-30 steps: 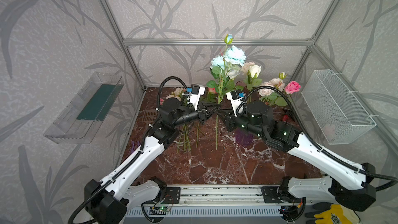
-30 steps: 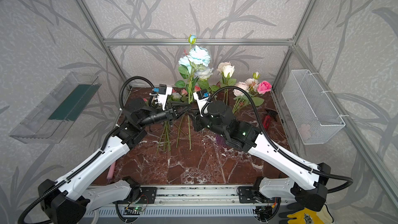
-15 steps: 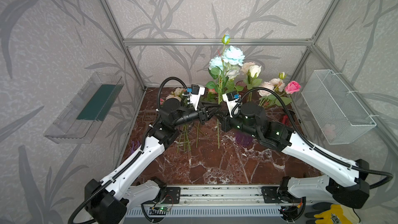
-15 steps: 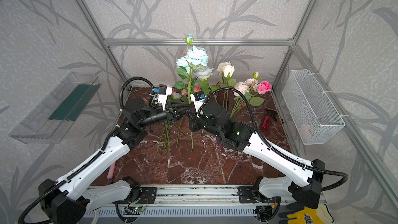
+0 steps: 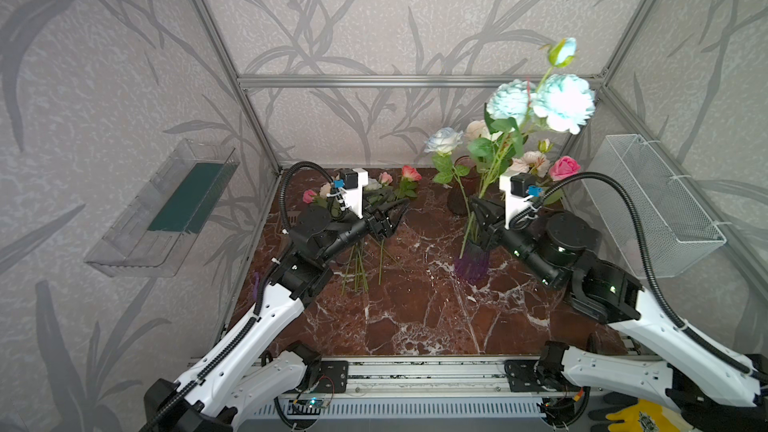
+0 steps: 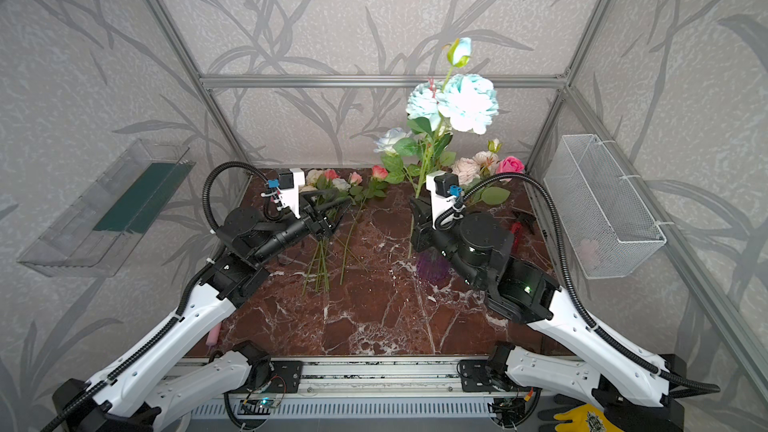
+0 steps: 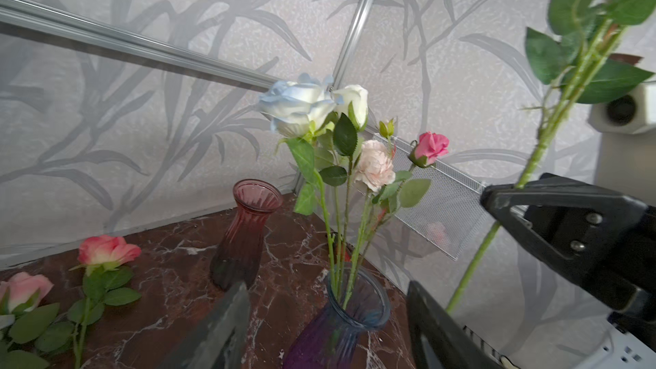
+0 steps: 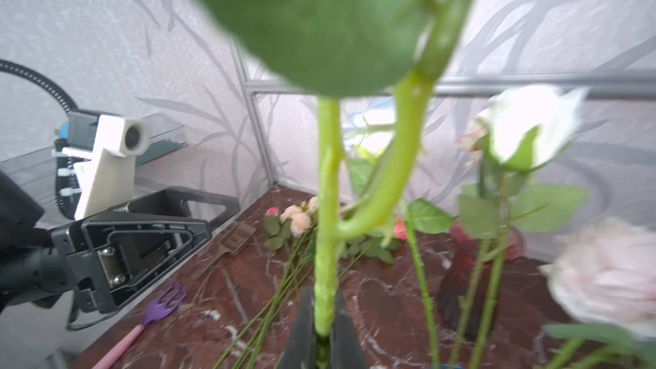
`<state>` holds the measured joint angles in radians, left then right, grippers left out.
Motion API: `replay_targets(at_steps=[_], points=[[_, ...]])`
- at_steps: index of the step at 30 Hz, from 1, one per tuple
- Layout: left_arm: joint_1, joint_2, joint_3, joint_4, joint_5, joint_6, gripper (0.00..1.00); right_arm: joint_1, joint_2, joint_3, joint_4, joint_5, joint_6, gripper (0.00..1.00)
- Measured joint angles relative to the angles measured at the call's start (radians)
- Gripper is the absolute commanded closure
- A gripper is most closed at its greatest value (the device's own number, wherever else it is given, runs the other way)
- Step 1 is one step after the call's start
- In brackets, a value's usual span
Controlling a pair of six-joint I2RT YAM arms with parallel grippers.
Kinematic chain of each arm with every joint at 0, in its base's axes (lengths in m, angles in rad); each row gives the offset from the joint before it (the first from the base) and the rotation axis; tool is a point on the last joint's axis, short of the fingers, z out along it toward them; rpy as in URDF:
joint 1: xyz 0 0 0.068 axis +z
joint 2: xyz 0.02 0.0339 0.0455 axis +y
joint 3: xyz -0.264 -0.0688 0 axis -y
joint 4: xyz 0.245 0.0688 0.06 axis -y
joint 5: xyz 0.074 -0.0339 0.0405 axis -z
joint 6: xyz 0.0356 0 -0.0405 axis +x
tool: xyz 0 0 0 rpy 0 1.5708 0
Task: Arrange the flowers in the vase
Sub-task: 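Lower the pale teal rose into the purple vase with right gripper while left draws back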
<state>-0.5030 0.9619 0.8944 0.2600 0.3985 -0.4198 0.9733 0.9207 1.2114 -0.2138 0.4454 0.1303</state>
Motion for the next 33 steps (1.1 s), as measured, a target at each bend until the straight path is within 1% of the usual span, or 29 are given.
replay_targets(at_steps=[3, 7, 10, 13, 23, 25, 29, 30, 33], points=[[0.005, 0.006, -0.012, 0.004, -0.040, 0.000, 0.29, -0.041, -0.037, -0.028, 0.035, 0.045, -0.093, 1.00], [0.009, 0.013, -0.016, 0.007, -0.073, 0.000, 0.29, -0.146, -0.040, -0.062, 0.090, 0.051, -0.148, 1.00], [0.009, 0.015, -0.020, 0.011, -0.088, 0.000, 0.29, -0.207, -0.024, -0.101, 0.105, 0.039, -0.151, 1.00], [0.009, 0.019, -0.020, 0.013, -0.094, 0.000, 0.29, -0.243, -0.012, -0.148, 0.116, 0.019, -0.149, 1.00], [0.022, 0.043, -0.021, 0.027, -0.093, -0.010, 0.30, -0.283, -0.026, -0.289, 0.178, -0.013, -0.113, 0.99], [0.028, 0.044, -0.022, 0.032, -0.092, -0.013, 0.30, -0.285, -0.035, -0.320, 0.188, -0.013, -0.093, 0.95], [0.039, 0.047, -0.022, 0.042, -0.090, -0.024, 0.30, -0.286, -0.059, -0.381, 0.191, -0.012, -0.053, 0.91], [0.041, 0.050, -0.022, 0.045, -0.087, -0.027, 0.30, -0.286, -0.066, -0.397, 0.191, -0.012, -0.041, 0.88], [0.048, 0.061, -0.022, 0.051, -0.083, -0.031, 0.30, -0.286, -0.073, -0.419, 0.178, -0.008, -0.013, 0.74]])
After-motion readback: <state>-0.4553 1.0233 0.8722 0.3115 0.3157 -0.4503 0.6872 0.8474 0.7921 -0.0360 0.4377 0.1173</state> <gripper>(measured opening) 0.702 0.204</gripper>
